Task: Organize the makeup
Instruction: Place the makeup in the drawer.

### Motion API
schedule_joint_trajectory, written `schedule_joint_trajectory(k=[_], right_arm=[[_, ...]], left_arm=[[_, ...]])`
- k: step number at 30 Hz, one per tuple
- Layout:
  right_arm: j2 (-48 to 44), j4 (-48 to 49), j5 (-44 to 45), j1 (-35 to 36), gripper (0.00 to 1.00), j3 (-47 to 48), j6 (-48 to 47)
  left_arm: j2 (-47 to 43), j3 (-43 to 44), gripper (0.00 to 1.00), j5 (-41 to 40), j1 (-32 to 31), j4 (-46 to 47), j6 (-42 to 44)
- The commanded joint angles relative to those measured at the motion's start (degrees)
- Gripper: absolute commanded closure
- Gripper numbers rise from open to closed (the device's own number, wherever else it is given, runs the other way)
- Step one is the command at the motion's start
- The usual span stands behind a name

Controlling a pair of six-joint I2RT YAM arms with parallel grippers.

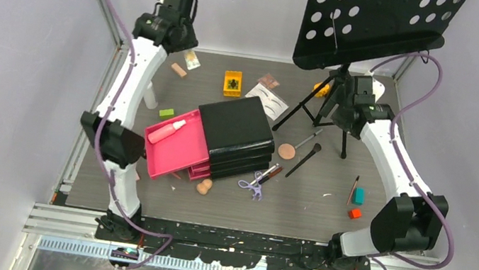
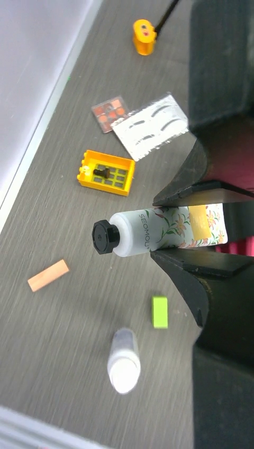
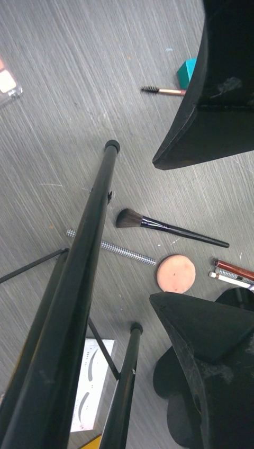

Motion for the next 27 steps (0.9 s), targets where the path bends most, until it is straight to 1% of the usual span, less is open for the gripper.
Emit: schedule_joint_trajectory(k=[1, 4, 7, 12, 15, 18, 21, 24, 27], right_arm=[[1.4, 4.2, -2.4, -0.3, 0.1, 2.6, -0.5], [1.5, 4.5, -2.6, -0.5, 0.1, 2.7, -0.5], [0.2, 4.7, -1.8, -0.8, 0.1, 1.6, -0.3], [-5.4, 6.4, -1.2, -1.1, 0.1, -2.9, -0.1], [-9.0, 6.4, -0.2, -1.5, 0.1, -5.2, 0.0], [-12.5, 6.3, -0.1, -1.9, 0.09, -7.4, 0.3], [-15.4, 5.7, -0.2, -1.9, 0.09, -9.0, 0.1], [-18.8, 5.7, 1.3, -1.9, 0.08, -11.2, 0.7], [-20.9, 5.7, 1.6, -2.0, 0.08, -13.2, 1.1]], left_arm=[[-9.5, -6.8, 0.67, 2.0, 0.3, 0.1, 9.3], [-16.4, -15.9, 0.67, 2.7, 0.4, 0.8, 10.6], [-24.5, -24.1, 0.67, 4.3, 0.4, 3.2, 13.7], [-36.0, -36.9, 0.68, 7.0, 0.3, 8.7, 20.7], [-41.1, -41.9, 0.7, 9.3, 0.3, 9.0, 21.8], [-45.1, -44.7, 0.71, 11.4, -0.2, 6.4, 23.1], [-49.4, -47.6, 0.71, 13.0, -1.2, 4.8, 26.4], [-53.8, -52.0, 0.73, 16.5, -1.8, 5.1, 32.1], [-57.8, -57.0, 0.78, 22.4, -2.0, 6.5, 41.7]])
